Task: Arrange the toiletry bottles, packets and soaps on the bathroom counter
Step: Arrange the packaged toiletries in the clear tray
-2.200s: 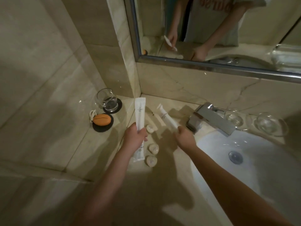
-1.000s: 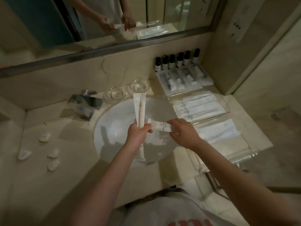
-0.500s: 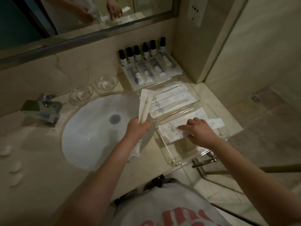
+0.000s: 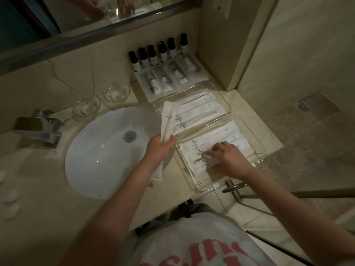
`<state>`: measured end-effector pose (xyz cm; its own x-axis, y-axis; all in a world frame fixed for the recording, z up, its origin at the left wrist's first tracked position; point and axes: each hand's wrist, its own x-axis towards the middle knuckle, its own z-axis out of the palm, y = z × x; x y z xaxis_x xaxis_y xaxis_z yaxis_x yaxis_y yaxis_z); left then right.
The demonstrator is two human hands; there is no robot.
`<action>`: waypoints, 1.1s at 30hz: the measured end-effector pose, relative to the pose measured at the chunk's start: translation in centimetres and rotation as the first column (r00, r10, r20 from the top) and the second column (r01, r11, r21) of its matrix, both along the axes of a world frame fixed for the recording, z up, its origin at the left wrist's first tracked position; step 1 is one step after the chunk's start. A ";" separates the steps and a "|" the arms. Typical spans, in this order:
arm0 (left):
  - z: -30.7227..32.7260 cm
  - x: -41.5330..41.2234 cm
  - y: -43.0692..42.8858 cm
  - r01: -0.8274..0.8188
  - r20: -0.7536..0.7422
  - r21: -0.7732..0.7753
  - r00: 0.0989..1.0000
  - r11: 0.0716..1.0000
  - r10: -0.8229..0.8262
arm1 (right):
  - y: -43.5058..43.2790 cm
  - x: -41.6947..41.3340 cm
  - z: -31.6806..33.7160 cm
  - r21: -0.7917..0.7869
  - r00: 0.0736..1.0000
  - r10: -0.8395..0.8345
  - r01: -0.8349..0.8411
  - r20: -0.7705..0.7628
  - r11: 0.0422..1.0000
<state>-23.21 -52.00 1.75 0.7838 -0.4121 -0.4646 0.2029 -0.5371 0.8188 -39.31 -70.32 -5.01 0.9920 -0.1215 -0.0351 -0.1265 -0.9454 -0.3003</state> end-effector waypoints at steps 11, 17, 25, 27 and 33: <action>0.1 -0.5 0.0 0.003 -0.018 -0.023 1.000 1.000 -0.003 | -0.6 -0.7 -1.4 0.138 0.960 -0.251 0.234 0.123 0.962; 0.2 -0.2 0.1 0.007 -0.006 -0.003 1.000 1.000 -0.007 | -0.5 -0.4 -1.8 0.124 0.949 -0.282 0.266 0.139 0.956; 1.4 0.3 -0.2 0.309 -0.069 0.067 0.950 0.949 -0.304 | 0.8 3.2 3.5 0.464 0.901 -0.414 0.315 0.128 0.828; 1.9 0.1 -0.5 0.371 -0.112 0.046 0.924 0.927 -0.364 | 1.5 5.1 5.8 0.676 0.874 -0.473 0.281 0.113 0.681; 2.3 -0.7 -0.7 0.460 -0.178 0.005 0.874 0.888 -0.452 | 1.8 8.4 7.8 0.769 0.904 -0.428 0.265 0.012 0.581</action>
<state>-23.92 -52.66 4.02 0.4231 -0.6802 -0.5985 0.0575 -0.6391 0.7670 -30.94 -68.56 2.76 0.8759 -0.4712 -0.1041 -0.2641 -0.2875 -0.9207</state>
